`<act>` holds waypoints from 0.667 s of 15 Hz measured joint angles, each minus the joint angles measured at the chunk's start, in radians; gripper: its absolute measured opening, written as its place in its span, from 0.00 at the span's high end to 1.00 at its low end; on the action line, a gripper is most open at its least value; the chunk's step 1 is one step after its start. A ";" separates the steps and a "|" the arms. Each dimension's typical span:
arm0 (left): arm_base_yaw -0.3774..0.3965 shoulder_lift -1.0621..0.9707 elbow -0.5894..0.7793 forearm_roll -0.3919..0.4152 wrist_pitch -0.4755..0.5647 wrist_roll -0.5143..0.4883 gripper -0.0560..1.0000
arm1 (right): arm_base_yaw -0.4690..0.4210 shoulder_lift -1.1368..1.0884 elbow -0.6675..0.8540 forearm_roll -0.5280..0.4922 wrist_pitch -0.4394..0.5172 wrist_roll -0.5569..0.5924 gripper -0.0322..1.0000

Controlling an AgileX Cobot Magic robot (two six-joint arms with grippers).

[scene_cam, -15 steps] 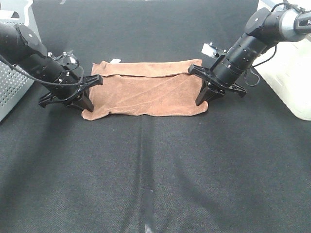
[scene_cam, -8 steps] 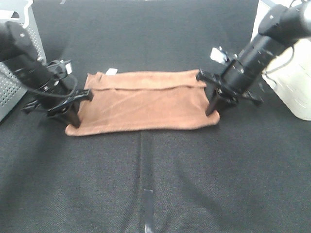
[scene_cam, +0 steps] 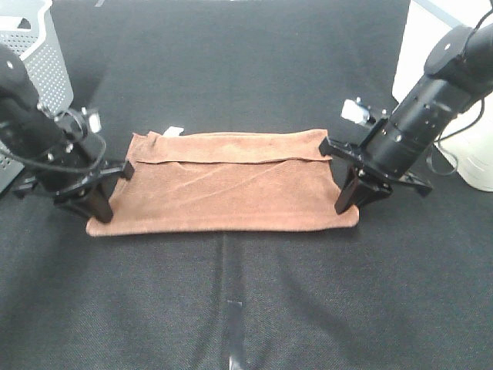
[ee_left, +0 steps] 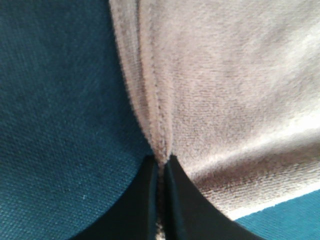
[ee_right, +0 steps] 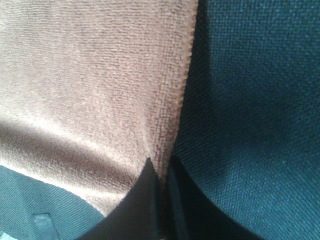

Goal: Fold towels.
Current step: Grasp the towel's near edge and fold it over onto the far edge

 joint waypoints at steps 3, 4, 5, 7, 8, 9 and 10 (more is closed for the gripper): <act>0.000 -0.008 -0.087 0.009 0.004 -0.004 0.94 | 0.000 -0.008 -0.073 -0.005 0.002 -0.011 0.97; 0.000 -0.008 -0.122 0.011 0.003 -0.013 0.94 | 0.000 -0.008 -0.108 -0.012 0.002 -0.011 0.97; 0.000 -0.007 -0.157 0.016 0.001 -0.025 0.94 | 0.000 -0.006 -0.159 -0.021 0.003 -0.011 0.97; 0.000 0.013 -0.236 0.017 0.000 -0.039 0.94 | 0.000 0.023 -0.270 -0.029 0.015 -0.011 0.97; 0.001 0.044 -0.297 0.022 -0.008 -0.053 0.94 | 0.000 0.072 -0.369 -0.038 0.040 -0.011 0.97; 0.002 0.073 -0.341 0.025 -0.018 -0.069 0.94 | 0.000 0.105 -0.428 -0.043 0.054 -0.010 0.97; 0.009 0.100 -0.380 0.025 -0.022 -0.078 0.94 | 0.000 0.136 -0.488 -0.050 0.059 -0.004 0.97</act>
